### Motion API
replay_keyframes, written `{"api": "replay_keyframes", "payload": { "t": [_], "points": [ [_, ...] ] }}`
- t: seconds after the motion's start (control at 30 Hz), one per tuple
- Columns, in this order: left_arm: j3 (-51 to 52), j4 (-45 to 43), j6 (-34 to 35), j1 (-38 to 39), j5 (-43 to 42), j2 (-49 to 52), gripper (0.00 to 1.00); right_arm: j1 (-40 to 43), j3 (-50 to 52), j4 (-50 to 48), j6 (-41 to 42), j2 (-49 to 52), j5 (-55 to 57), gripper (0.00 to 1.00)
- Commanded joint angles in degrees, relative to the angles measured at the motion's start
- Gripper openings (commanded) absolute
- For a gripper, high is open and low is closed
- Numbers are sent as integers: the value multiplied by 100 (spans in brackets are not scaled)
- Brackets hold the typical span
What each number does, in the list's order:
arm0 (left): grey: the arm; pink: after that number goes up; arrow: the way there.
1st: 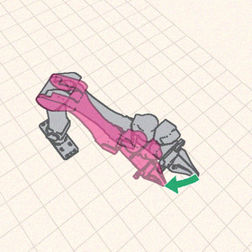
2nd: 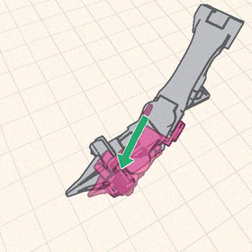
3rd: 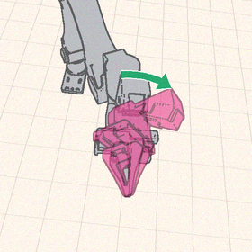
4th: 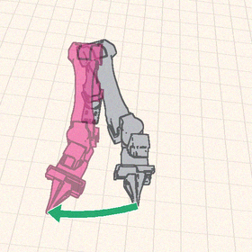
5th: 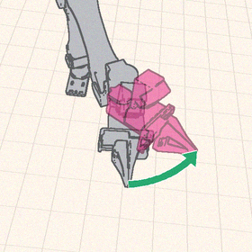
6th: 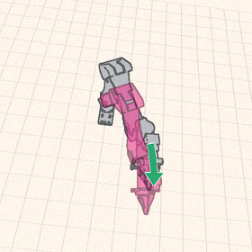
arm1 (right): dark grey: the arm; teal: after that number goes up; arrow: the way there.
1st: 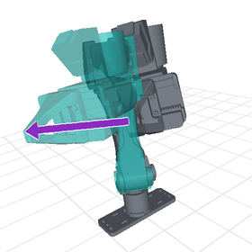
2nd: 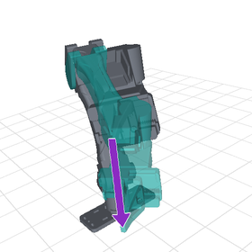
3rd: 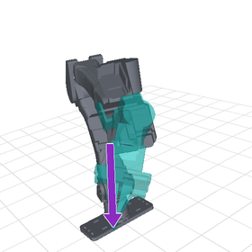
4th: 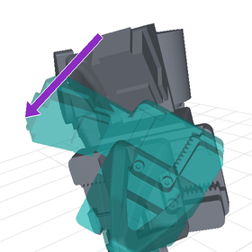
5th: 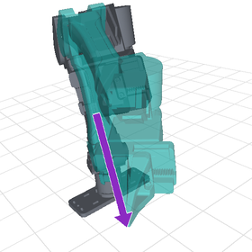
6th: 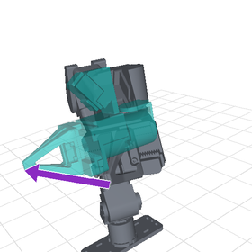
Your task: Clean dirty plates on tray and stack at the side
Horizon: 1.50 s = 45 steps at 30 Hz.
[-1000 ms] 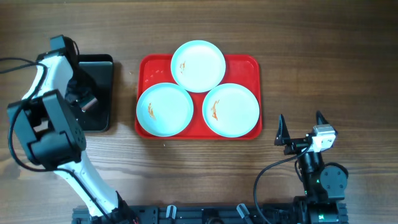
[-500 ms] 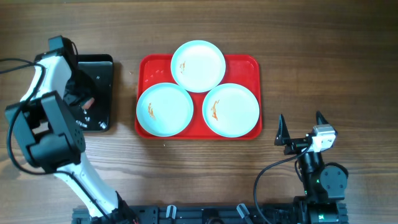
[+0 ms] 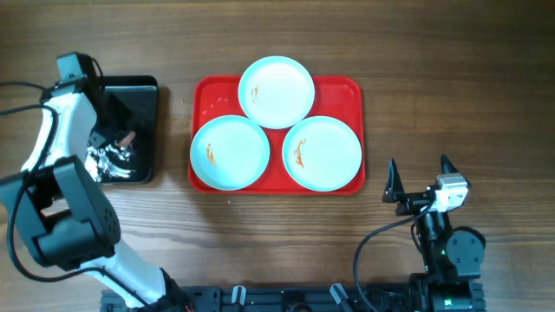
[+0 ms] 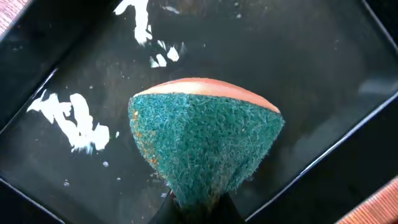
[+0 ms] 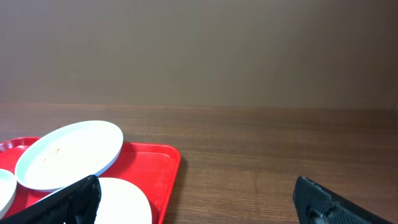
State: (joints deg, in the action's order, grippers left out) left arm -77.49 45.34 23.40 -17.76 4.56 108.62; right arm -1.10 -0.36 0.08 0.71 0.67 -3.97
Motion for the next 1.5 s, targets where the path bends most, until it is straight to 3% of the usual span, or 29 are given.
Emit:
{"api": "replay_keyframes", "payload": {
  "t": [0.0,0.53,0.57,0.63,0.73,1.17,1.2,1.23,1.47],
  "points": [
    [-15,7,-72,-35,-44,0,4,-37,7,-17,-70,-39,57,100],
    [398,-256,-70,-52,149,15,4,-37,7,-17,-70,-39,57,100],
    [413,-256,-70,-52,149,17,6,-39,7,-17,-70,-39,57,100],
    [444,-256,-68,-52,149,28,27,-39,7,-17,-70,-39,57,100],
    [444,-299,-70,-52,153,94,41,-39,7,-17,-70,-39,57,100],
    [920,-758,-66,-52,146,103,37,-39,7,-17,-70,-39,57,100],
    [931,-789,-66,-52,146,103,29,-39,7,-17,-68,-39,57,100],
    [929,-855,-68,-52,149,101,4,-39,7,-17,-68,-39,57,100],
    [739,-553,-68,-46,144,-634,4,-39,7,-17,-68,-39,57,100]
  ]
}}
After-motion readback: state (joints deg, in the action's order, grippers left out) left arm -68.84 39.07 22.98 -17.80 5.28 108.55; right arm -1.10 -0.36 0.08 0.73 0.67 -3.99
